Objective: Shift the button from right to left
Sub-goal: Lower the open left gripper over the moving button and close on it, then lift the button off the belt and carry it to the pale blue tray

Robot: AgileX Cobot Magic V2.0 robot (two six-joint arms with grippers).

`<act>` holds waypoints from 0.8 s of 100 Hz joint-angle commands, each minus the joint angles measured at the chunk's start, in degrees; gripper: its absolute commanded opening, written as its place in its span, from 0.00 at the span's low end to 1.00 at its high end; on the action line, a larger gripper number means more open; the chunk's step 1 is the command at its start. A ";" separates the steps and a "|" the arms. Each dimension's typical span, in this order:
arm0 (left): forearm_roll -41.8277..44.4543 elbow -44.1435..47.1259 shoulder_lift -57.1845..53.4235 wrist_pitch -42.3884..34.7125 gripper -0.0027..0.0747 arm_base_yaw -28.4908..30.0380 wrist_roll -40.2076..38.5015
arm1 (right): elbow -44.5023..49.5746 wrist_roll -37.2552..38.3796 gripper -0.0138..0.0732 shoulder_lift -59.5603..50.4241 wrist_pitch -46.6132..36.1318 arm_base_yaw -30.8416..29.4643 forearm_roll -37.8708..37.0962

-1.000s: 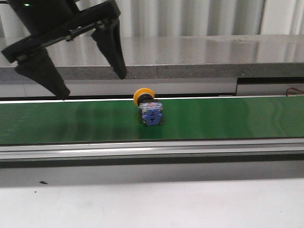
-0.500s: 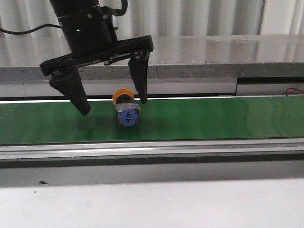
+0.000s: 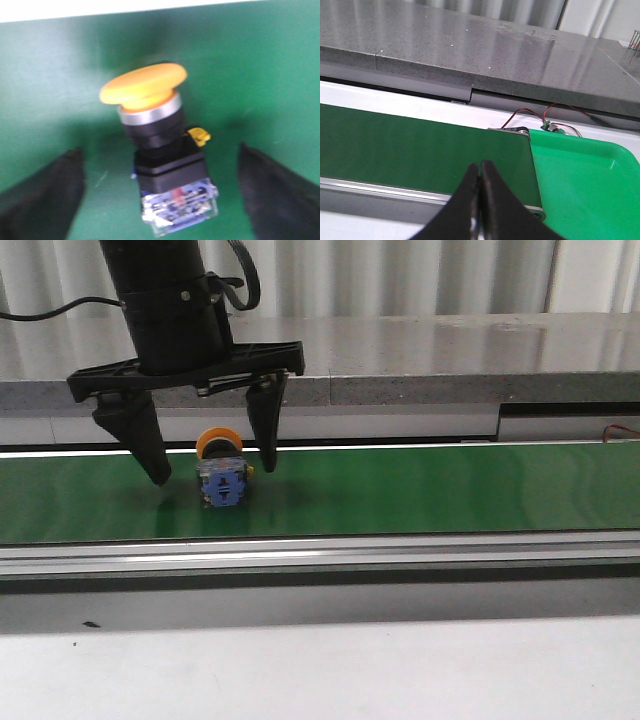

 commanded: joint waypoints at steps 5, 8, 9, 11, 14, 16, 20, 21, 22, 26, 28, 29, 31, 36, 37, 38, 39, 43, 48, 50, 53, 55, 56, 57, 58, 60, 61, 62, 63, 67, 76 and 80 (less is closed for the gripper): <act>-0.03 -1.69 -2.60 0.83 0.46 -0.39 -0.86 | -1.31 -0.30 0.08 0.53 -4.85 -0.05 0.07; 0.09 -1.69 -2.60 1.08 0.41 -0.39 -0.86 | -1.31 -0.30 0.08 0.53 -4.85 -0.05 0.07; 0.09 -1.69 -2.60 1.09 0.39 -0.39 -0.86 | -1.31 -0.30 0.08 0.53 -4.85 -0.05 0.07; 0.09 -1.69 -2.60 1.23 0.36 -0.39 -0.86 | -1.31 -0.30 0.08 0.53 -4.85 -0.05 0.07; 0.09 -1.69 -2.60 1.48 0.32 -0.39 -0.86 | -1.31 -0.30 0.08 0.53 -4.85 -0.05 0.07; 0.09 -1.69 -2.60 1.63 0.30 -0.39 -0.86 | -1.31 -0.30 0.08 0.53 -4.85 -0.05 0.07; 0.09 -1.69 -2.60 1.74 0.28 -0.39 -0.86 | -1.31 -0.30 0.08 0.53 -4.85 -0.05 0.07; 0.09 -1.69 -2.60 1.87 0.28 -0.39 -0.86 | -1.31 -0.30 0.08 0.53 -4.85 -0.05 0.07; 0.09 -1.69 -2.60 1.86 0.28 -0.39 -0.86 | -1.31 -0.30 0.08 0.53 -4.85 -0.05 0.07; 0.35 -1.73 -2.60 1.99 0.28 -0.39 -0.86 | -1.31 -0.30 0.08 0.53 -4.85 -0.05 0.07; 0.68 -1.95 -2.60 2.26 0.28 -0.39 -0.86 | -1.31 -0.30 0.08 0.53 -4.85 -0.05 0.07; 0.70 -2.08 -2.60 2.26 0.28 -0.39 -0.86 | -1.31 -0.30 0.08 0.53 -4.85 -0.05 0.07; 1.01 -2.20 -2.60 2.64 0.28 -0.39 -0.86 | -1.31 -0.30 0.08 0.53 -4.85 -0.05 0.07; 1.14 -2.99 -2.60 3.43 0.28 -0.39 -0.86 | -1.31 -0.30 0.08 0.53 -4.85 -0.05 0.07; 1.14 -3.13 -2.60 3.74 0.28 -0.39 -0.86 | -1.31 -0.30 0.08 0.53 -4.85 -0.05 0.07; 1.14 -3.27 -2.60 3.93 0.28 -0.29 -0.86 | -1.31 -0.30 0.08 0.53 -4.85 -0.05 0.07; 1.14 -3.57 -2.73 4.13 0.28 -0.31 -0.86 | -1.31 -0.30 0.08 0.53 -4.85 -0.05 0.07; 1.14 -4.63 -2.73 5.32 0.28 -0.03 -0.70 | -1.31 -0.30 0.08 0.53 -4.85 -0.05 0.07; 1.14 -6.05 -2.73 6.77 0.28 0.30 -0.11 | -1.31 -0.30 0.08 0.53 -4.85 -0.05 0.07; 1.14 -6.62 -2.73 7.33 0.28 0.58 0.34 | -1.31 -0.30 0.08 0.53 -4.85 -0.05 0.07; 1.14 -7.38 -2.73 8.03 0.28 1.06 0.89 | -1.31 -0.30 0.08 0.53 -4.85 -0.05 0.07; 1.14 -7.92 -2.83 8.87 0.28 1.56 1.43 | -1.31 -0.30 0.08 0.53 -4.85 -0.05 0.07; 1.14 -8.10 -2.83 9.09 0.28 1.70 1.43 | -1.31 -0.30 0.08 0.53 -4.85 -0.05 0.07; 1.14 -8.42 -2.83 9.24 0.28 1.84 1.97 | -1.31 -0.30 0.08 0.53 -4.85 -0.05 0.07; 0.99 -8.55 -2.83 9.47 0.28 1.98 2.26 | -1.31 -0.30 0.08 0.53 -4.85 -0.05 0.07; 0.86 -8.89 -3.00 9.41 0.28 2.39 3.14 | -1.31 -0.30 0.08 0.53 -4.85 -0.05 0.07; 0.71 -8.94 -3.20 9.41 0.28 2.65 3.69 | -1.31 -0.30 0.08 0.53 -4.85 -0.05 0.07; 0.70 -8.94 -3.27 9.41 0.28 2.78 3.94 | -1.31 -0.30 0.08 0.53 -4.85 -0.05 0.07; 0.59 -9.06 -3.24 9.41 0.28 3.09 4.14 | -1.31 -0.30 0.08 0.53 -4.85 -0.05 0.07; 0.59 -9.20 -3.86 9.41 0.28 3.91 5.34 | -1.31 -0.30 0.08 0.53 -4.85 -0.05 0.07; 0.70 -9.31 -5.06 9.41 0.28 6.57 8.09 | -1.31 -0.30 0.08 0.53 -4.85 -0.05 0.07; 0.70 -9.31 -5.62 9.41 0.28 8.05 9.85 | -1.31 -0.30 0.08 0.53 -4.85 -0.05 0.07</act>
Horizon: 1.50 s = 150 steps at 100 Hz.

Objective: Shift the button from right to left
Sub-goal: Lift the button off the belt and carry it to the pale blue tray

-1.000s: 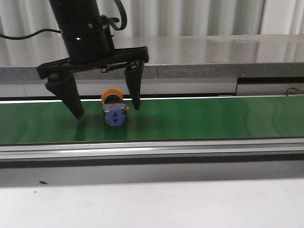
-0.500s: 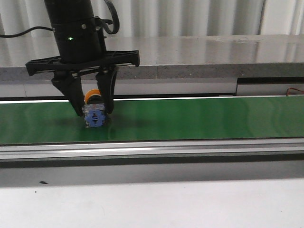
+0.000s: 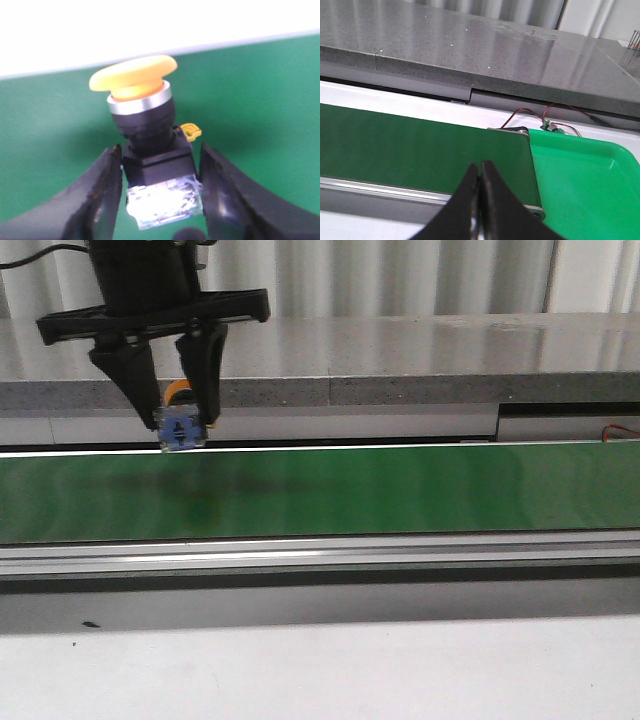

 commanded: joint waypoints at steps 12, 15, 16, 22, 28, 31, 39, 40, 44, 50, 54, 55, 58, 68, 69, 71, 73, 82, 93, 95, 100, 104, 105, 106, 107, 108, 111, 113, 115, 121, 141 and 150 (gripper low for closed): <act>-0.51 -1.99 -6.42 2.29 0.28 6.81 7.74 | -1.31 -0.30 0.08 0.53 -4.85 -0.05 0.07; -0.51 -1.99 -6.82 2.29 0.28 7.87 9.13 | -1.31 -0.30 0.08 0.53 -4.85 -0.05 0.07; -0.51 -1.99 -6.95 2.29 0.28 8.40 9.93 | -1.31 -0.30 0.08 0.53 -4.85 -0.05 0.07; -0.59 -1.99 -7.69 2.29 0.28 10.54 13.53 | -1.31 -0.30 0.08 0.53 -4.85 -0.05 0.07; -0.59 -1.99 -8.25 2.29 0.28 13.05 17.14 | -1.31 -0.30 0.08 0.53 -4.85 -0.05 0.07; -0.59 -1.99 -8.50 2.29 0.28 14.21 18.19 | -1.31 -0.30 0.08 0.53 -4.85 -0.05 0.07; -0.59 -1.99 -8.67 2.29 0.28 17.54 19.69 | -1.31 -0.30 0.08 0.53 -4.85 -0.05 0.07; -0.59 -1.99 -8.67 2.29 0.28 17.80 20.00 | -1.31 -0.30 0.08 0.53 -4.85 -0.05 0.07; -0.59 -1.99 -8.67 2.29 0.28 19.29 21.29 | -1.31 -0.30 0.08 0.53 -4.85 -0.05 0.07; -0.59 -1.99 -8.67 2.29 0.28 20.94 24.60 | -1.31 -0.30 0.08 0.53 -4.85 -0.05 0.07; -0.59 -1.99 -8.67 2.29 0.28 22.07 27.24 | -1.31 -0.30 0.08 0.53 -4.85 -0.05 0.07; -0.59 -1.99 -8.67 2.29 0.28 22.25 27.64 | -1.31 -0.30 0.08 0.53 -4.85 -0.05 0.07; -0.59 -1.99 -8.67 2.29 0.28 23.09 29.24 | -1.31 -0.30 0.08 0.53 -4.85 -0.05 0.07; -0.59 -1.99 -8.67 2.29 0.28 25.28 33.13 | -1.31 -0.30 0.08 0.53 -4.85 -0.05 0.07; -0.59 -1.99 -8.67 2.29 0.28 25.43 33.30 | -1.31 -0.30 0.08 0.53 -4.85 -0.05 0.07; -0.48 -1.99 -8.67 2.29 0.28 25.88 33.59 | -1.31 -0.30 0.08 0.53 -4.85 -0.05 0.07; -0.23 -1.99 -8.67 2.29 0.28 26.32 33.99 | -1.31 -0.30 0.08 0.53 -4.85 -0.05 0.07; 1.62 -1.99 -8.67 2.29 0.28 28.31 34.27 | -1.31 -0.30 0.08 0.53 -4.85 -0.05 0.07; 2.34 -1.99 -8.67 2.29 0.28 30.88 34.27 | -1.31 -0.30 0.08 0.53 -4.85 -0.05 0.07; 2.46 -1.99 -8.67 2.29 0.28 31.38 34.27 | -1.31 -0.30 0.08 0.53 -4.85 -0.05 0.07; 2.46 -1.77 -8.67 2.29 0.28 32.51 34.27 | -1.31 -0.30 0.08 0.53 -4.85 -0.05 0.07; 2.46 -1.37 -8.67 2.29 0.28 33.29 34.38 | -1.31 -0.30 0.08 0.53 -4.85 -0.05 0.07; 2.57 -1.21 -8.67 2.29 0.28 33.58 34.35 | -1.31 -0.30 0.08 0.53 -4.85 -0.05 0.07; 2.57 -1.12 -8.67 2.29 0.28 33.72 34.49 | -1.31 -0.30 0.08 0.53 -4.85 -0.05 0.07; 2.73 -1.02 -8.67 2.29 0.28 34.00 34.50 | -1.31 -0.30 0.08 0.53 -4.85 -0.05 0.07; 2.74 -0.83 -8.67 2.29 0.28 34.15 34.76 | -1.31 -0.30 0.08 0.53 -4.85 -0.05 0.07; 3.39 -0.35 -8.67 2.29 0.28 34.75 35.47 | -1.31 -0.30 0.08 0.53 -4.85 -0.05 0.07; 3.60 0.08 -8.67 2.29 0.28 35.22 36.07 | -1.31 -0.30 0.08 0.53 -4.85 -0.05 0.07; 3.89 0.54 -8.67 2.29 0.28 35.70 36.23 | -1.31 -0.30 0.08 0.53 -4.85 -0.05 0.07; 4.16 1.89 -8.67 2.29 0.28 37.21 36.23 | -1.31 -0.30 0.08 0.53 -4.85 -0.05 0.07; 7.03 5.96 -8.56 2.29 0.28 42.08 36.34 | -1.31 -0.30 0.08 0.53 -4.85 -0.05 0.07; 7.49 7.05 -8.56 2.29 0.28 44.42 37.13 | -1.31 -0.30 0.08 0.53 -4.85 -0.05 0.07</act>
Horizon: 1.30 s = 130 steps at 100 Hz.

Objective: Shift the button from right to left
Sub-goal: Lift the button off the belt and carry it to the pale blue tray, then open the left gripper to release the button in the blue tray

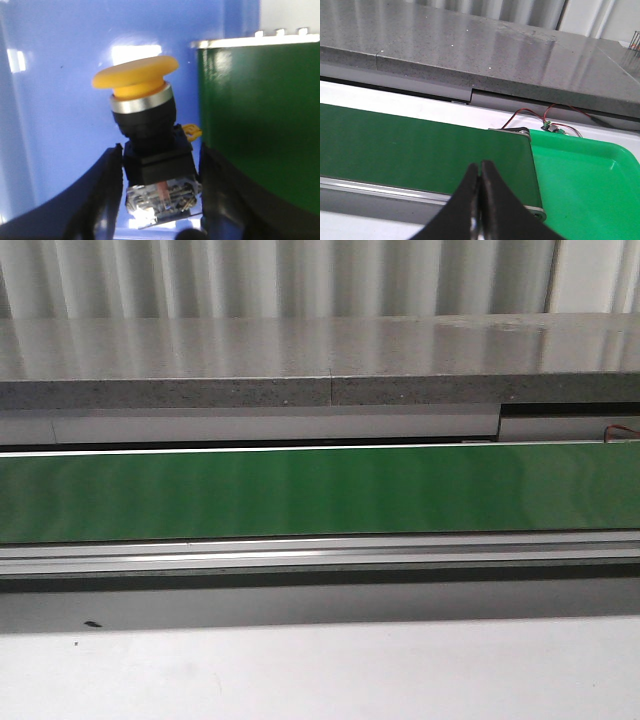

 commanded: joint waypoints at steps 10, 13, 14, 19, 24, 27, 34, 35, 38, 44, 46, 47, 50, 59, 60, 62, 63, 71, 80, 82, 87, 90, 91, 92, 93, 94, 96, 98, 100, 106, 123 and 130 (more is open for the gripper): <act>0.78 0.70 -2.69 1.23 0.28 3.85 3.34 | -1.31 -0.30 0.08 0.53 -4.85 -0.05 0.07; 0.78 1.02 -2.35 1.23 0.28 4.44 4.38 | -1.31 -0.30 0.08 0.53 -4.85 -0.05 0.07; 0.78 1.10 -2.21 1.23 0.28 4.55 4.83 | -1.31 -0.30 0.08 0.53 -4.85 -0.05 0.07; 0.78 1.38 -1.63 1.23 0.28 5.24 6.33 | -1.31 -0.30 0.08 0.53 -4.85 -0.05 0.07; 0.78 1.38 -0.69 1.14 0.28 5.72 7.26 | -1.31 -0.30 0.08 0.53 -4.85 -0.05 0.07; 0.78 1.38 -0.22 1.02 0.28 6.04 7.54 | -1.31 -0.30 0.08 0.53 -4.85 -0.05 0.07; 0.64 1.38 1.28 0.77 0.28 6.12 8.85 | -1.31 -0.30 0.08 0.53 -4.85 -0.05 0.07; 0.50 1.38 1.65 0.77 0.28 6.12 9.14 | -1.31 -0.30 0.08 0.53 -4.85 -0.05 0.07; 0.50 1.50 2.21 0.42 0.27 6.12 9.77 | -1.31 -0.30 0.08 0.53 -4.85 -0.05 0.07; 0.04 1.51 3.72 -0.10 0.28 6.12 11.83 | -1.31 -0.30 0.08 0.53 -4.85 -0.05 0.07; -0.12 1.51 4.03 -0.42 0.28 6.12 12.11 | -1.31 -0.30 0.08 0.53 -4.85 -0.05 0.07; -0.12 1.51 4.32 -0.43 0.28 6.12 12.34 | -1.31 -0.30 0.08 0.53 -4.85 -0.05 0.07; -0.24 1.51 4.94 -0.74 0.28 6.12 12.99 | -1.31 -0.30 0.08 0.53 -4.85 -0.05 0.07; -0.80 1.51 6.71 -1.72 0.28 6.12 13.26 | -1.31 -0.30 0.08 0.53 -4.85 -0.05 0.07; -1.00 1.51 6.84 -1.74 0.28 6.12 13.26 | -1.31 -0.30 0.08 0.53 -4.85 -0.05 0.07; -1.47 1.51 7.27 -1.83 0.28 6.12 13.26 | -1.31 -0.30 0.08 0.53 -4.85 -0.05 0.07; -1.63 1.51 7.55 -1.83 0.28 6.12 13.26 | -1.31 -0.30 0.08 0.53 -4.85 -0.05 0.07; -2.22 1.51 8.58 -1.97 0.28 6.12 13.26 | -1.31 -0.30 0.08 0.53 -4.85 -0.05 0.07; -2.35 1.51 9.11 -2.22 0.28 6.12 13.26 | -1.31 -0.30 0.08 0.53 -4.85 -0.05 0.07; -2.35 1.51 9.11 -2.22 0.28 6.12 13.26 | -1.31 -0.30 0.08 0.53 -4.85 -0.05 0.07; -2.35 1.51 9.11 -2.22 0.31 6.12 13.26 | -1.31 -0.30 0.08 0.53 -4.85 -0.05 0.07; -2.35 1.51 9.11 -2.22 0.33 6.12 13.26 | -1.31 -0.30 0.08 0.53 -4.85 -0.05 0.07; -2.35 1.51 9.11 -2.22 0.34 6.12 13.26 | -1.31 -0.30 0.08 0.53 -4.85 -0.05 0.07; -2.35 1.51 9.11 -2.22 0.36 6.12 13.26 | -1.31 -0.30 0.08 0.53 -4.85 -0.05 0.07; -2.35 1.51 9.11 -2.22 0.37 6.12 13.26 | -1.31 -0.30 0.08 0.53 -4.85 -0.05 0.07; -2.35 1.51 9.11 -2.22 0.39 6.12 13.26 | -1.31 -0.30 0.08 0.53 -4.85 -0.05 0.07; -2.35 1.51 9.11 -2.22 0.41 6.12 13.26 | -1.31 -0.30 0.08 0.53 -4.85 -0.05 0.07; -2.35 1.51 9.11 -2.22 0.43 6.12 13.26 | -1.31 -0.30 0.08 0.53 -4.85 -0.05 0.07; -2.35 1.51 9.11 -2.07 0.46 6.12 13.26 | -1.31 -0.30 0.08 0.53 -4.85 -0.05 0.07; -2.35 1.51 9.11 -1.82 0.51 6.12 13.26 | -1.31 -0.30 0.08 0.53 -4.85 -0.05 0.07; -2.35 1.51 9.11 -1.82 0.53 6.12 13.26 | -1.31 -0.30 0.08 0.53 -4.85 -0.05 0.07; -2.35 1.51 9.11 -1.59 0.53 6.12 13.26 | -1.31 -0.30 0.08 0.53 -4.85 -0.05 0.07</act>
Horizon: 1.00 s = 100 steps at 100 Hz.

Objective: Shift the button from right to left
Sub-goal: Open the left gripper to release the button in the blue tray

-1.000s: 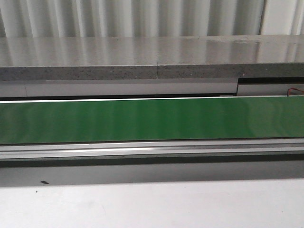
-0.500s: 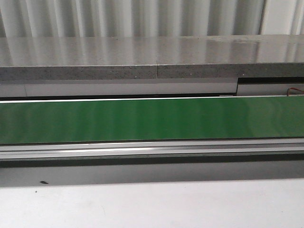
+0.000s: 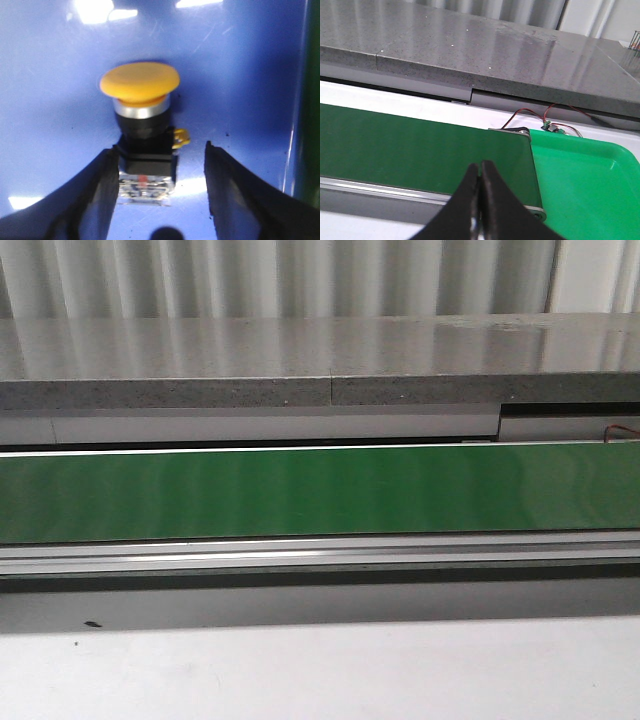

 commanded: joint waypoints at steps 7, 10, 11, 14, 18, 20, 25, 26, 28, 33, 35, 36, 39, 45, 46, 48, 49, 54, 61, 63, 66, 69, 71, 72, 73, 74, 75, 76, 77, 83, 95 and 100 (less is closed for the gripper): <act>-0.48 -1.12 -2.91 0.98 0.53 0.04 0.25 | -1.31 -0.30 0.08 0.53 -4.85 -0.05 0.07; -0.48 -1.12 -2.91 1.23 0.53 0.04 0.14 | -1.31 -0.30 0.08 0.53 -4.85 -0.05 0.07; -0.48 -1.12 -2.91 1.41 0.53 0.04 0.14 | -1.31 -0.30 0.08 0.53 -4.85 -0.05 0.07; -0.48 -1.12 -2.91 1.67 0.53 -0.07 0.14 | -1.31 -0.30 0.08 0.53 -4.85 -0.05 0.07; -0.48 -1.24 -3.16 1.70 0.52 -0.07 0.14 | -1.31 -0.30 0.08 0.53 -4.85 -0.05 0.07; -0.48 -1.24 -3.38 1.40 0.52 -0.07 0.14 | -1.31 -0.30 0.08 0.53 -4.85 -0.05 0.07; -0.48 -1.33 -3.96 0.71 0.50 -0.07 0.01 | -1.31 -0.30 0.08 0.53 -4.85 -0.05 0.07; -0.48 -1.33 -4.19 0.59 0.49 -0.07 0.00 | -1.31 -0.30 0.08 0.53 -4.85 -0.05 0.07; -0.48 -1.33 -4.47 0.19 0.48 -0.07 -0.35 | -1.31 -0.30 0.08 0.53 -4.85 -0.05 0.07; -0.74 -1.33 -5.43 -1.17 0.43 -0.07 -1.87 | -1.31 -0.30 0.08 0.53 -4.85 -0.05 0.07; -0.74 -1.33 -5.98 -1.78 0.40 -0.19 -2.61 | -1.31 -0.30 0.08 0.53 -4.85 -0.05 0.07; -0.88 -1.33 -6.29 -1.94 0.39 -0.18 -3.13 | -1.31 -0.30 0.08 0.53 -4.85 -0.05 0.07; -1.00 -1.33 -7.03 -2.92 0.33 -0.18 -3.90 | -1.31 -0.30 0.08 0.53 -4.85 -0.05 0.07; -1.31 -1.33 -8.68 -4.28 0.22 -0.32 -6.16 | -1.31 -0.30 0.08 0.53 -4.85 -0.05 0.07; -1.46 -1.33 -8.88 -4.46 0.19 -0.32 -6.41 | -1.31 -0.30 0.08 0.53 -4.85 -0.05 0.07; -1.69 -1.33 -9.48 -4.70 0.15 -0.32 -7.02 | -1.31 -0.30 0.08 0.53 -4.85 -0.05 0.07; -1.98 -1.33 -9.68 -4.82 0.14 -0.32 -7.27 | -1.31 -0.30 0.08 0.53 -4.85 -0.05 0.07; -2.94 -1.33 -11.16 -5.19 0.03 -0.64 -8.37 | -1.31 -0.30 0.08 0.53 -4.85 -0.05 0.07; -5.69 -1.33 -13.15 -5.44 0.01 -1.02 -8.53 | -1.31 -0.30 0.08 0.53 -4.85 -0.05 0.07; -6.61 -1.33 -13.70 -5.44 0.01 -1.08 -8.64 | -1.31 -0.30 0.08 0.53 -4.85 -0.05 0.07; -7.50 -1.33 -14.64 -5.56 0.01 -1.35 -9.54 | -1.31 -0.30 0.08 0.53 -4.85 -0.05 0.07; -8.51 -1.33 -15.40 -5.69 0.01 -1.64 -10.19 | -1.31 -0.30 0.08 0.53 -4.85 -0.05 0.07; -9.33 -1.33 -15.99 -5.70 0.01 -1.93 -10.75 | -1.31 -0.30 0.08 0.53 -4.85 -0.05 0.07; -9.57 -1.33 -16.19 -5.70 0.01 -2.07 -10.90 | -1.31 -0.30 0.08 0.53 -4.85 -0.05 0.07; -10.10 -1.33 -16.51 -5.70 0.01 -2.23 -11.08 | -1.31 -0.30 0.08 0.53 -4.85 -0.05 0.07; -10.45 -1.33 -16.66 -5.79 0.01 -2.34 -11.14 | -1.31 -0.30 0.08 0.53 -4.85 -0.05 0.07; -11.13 -1.33 -16.84 -5.79 0.01 -2.55 -11.12 | -1.31 -0.30 0.08 0.53 -4.85 -0.05 0.07; -11.44 -1.33 -17.24 -5.79 0.01 -2.66 -11.12 | -1.31 -0.30 0.08 0.53 -4.85 -0.05 0.07; -11.99 -1.33 -17.42 -5.79 0.01 -2.77 -11.17 | -1.31 -0.30 0.08 0.53 -4.85 -0.05 0.07; -14.27 -1.33 -18.95 -6.08 0.01 -4.01 -11.30 | -1.31 -0.30 0.08 0.53 -4.85 -0.05 0.07; -16.55 -1.06 -21.92 -8.28 0.01 -7.83 -12.07 | -1.31 -0.30 0.08 0.53 -4.85 -0.05 0.07; -16.55 -0.64 -23.17 -9.88 0.01 -9.72 -13.01 | -1.31 -0.30 0.08 0.53 -4.85 -0.05 0.07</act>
